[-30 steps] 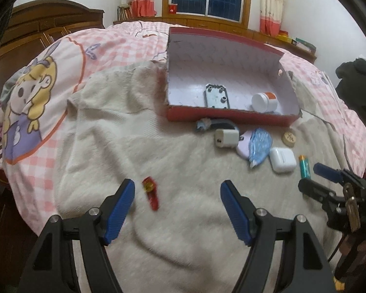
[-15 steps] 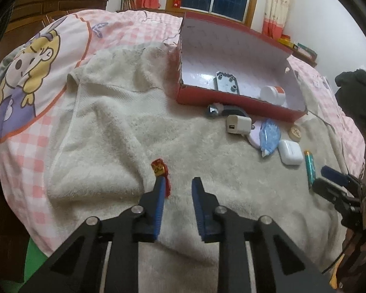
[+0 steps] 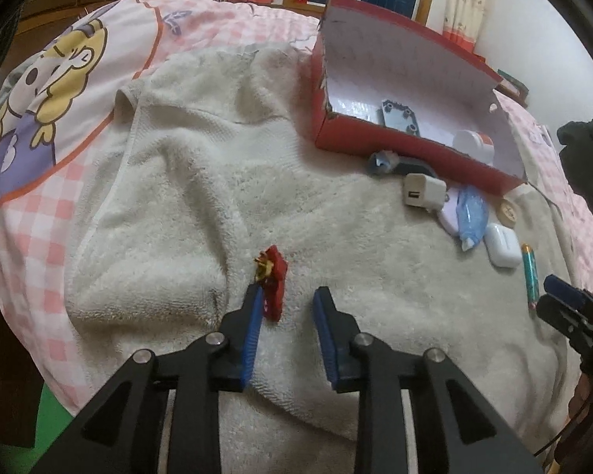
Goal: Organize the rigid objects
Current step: 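Grasp the red figurine with the left tool while the right tool approaches the lighter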
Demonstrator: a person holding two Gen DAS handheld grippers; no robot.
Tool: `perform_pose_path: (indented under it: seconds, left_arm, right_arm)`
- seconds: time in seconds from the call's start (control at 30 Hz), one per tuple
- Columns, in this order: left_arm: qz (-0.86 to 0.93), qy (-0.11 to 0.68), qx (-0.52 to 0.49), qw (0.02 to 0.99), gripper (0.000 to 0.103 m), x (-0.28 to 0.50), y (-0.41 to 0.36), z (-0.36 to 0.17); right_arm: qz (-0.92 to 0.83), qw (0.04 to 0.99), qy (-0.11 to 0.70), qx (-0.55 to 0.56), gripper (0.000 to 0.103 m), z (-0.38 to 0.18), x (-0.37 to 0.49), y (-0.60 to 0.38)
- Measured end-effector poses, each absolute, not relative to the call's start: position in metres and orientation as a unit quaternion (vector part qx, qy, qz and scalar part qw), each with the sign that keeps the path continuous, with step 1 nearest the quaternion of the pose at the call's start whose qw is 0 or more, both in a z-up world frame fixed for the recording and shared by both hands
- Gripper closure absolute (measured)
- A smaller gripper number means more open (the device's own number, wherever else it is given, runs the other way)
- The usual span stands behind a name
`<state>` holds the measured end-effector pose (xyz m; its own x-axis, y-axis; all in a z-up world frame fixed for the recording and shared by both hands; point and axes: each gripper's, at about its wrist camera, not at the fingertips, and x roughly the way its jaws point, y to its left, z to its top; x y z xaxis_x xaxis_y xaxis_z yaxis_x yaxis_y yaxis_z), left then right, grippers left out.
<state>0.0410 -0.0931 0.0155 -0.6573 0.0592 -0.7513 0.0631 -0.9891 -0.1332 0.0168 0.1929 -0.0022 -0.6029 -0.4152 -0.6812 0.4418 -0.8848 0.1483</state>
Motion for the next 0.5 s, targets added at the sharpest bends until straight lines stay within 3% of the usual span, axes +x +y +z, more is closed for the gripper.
perform_pose_path:
  seconds: [0.2,0.3,0.4,0.5]
  left_arm:
    - [-0.909,0.075,0.41,0.002,0.073,0.031,-0.098,0.011]
    - [-0.909,0.085,0.408,-0.004,0.088,0.029,-0.104,0.013]
    - [-0.911,0.082,0.403,-0.009,0.095,0.032,-0.106,0.019]
    - [-0.914,0.078,0.398,-0.017,0.095,0.039,-0.103,0.025]
  right_arm:
    - [-0.896,0.236,0.018,0.376,0.028,-0.002,0.017,0.194]
    - [-0.897,0.233,0.019,0.376,0.028,-0.002,0.018,0.197]
    - [-0.899,0.226,0.02,0.375,0.028,-0.002,0.018,0.204]
    - [-0.9,0.217,0.018,0.379,0.028,-0.004,0.018,0.212]
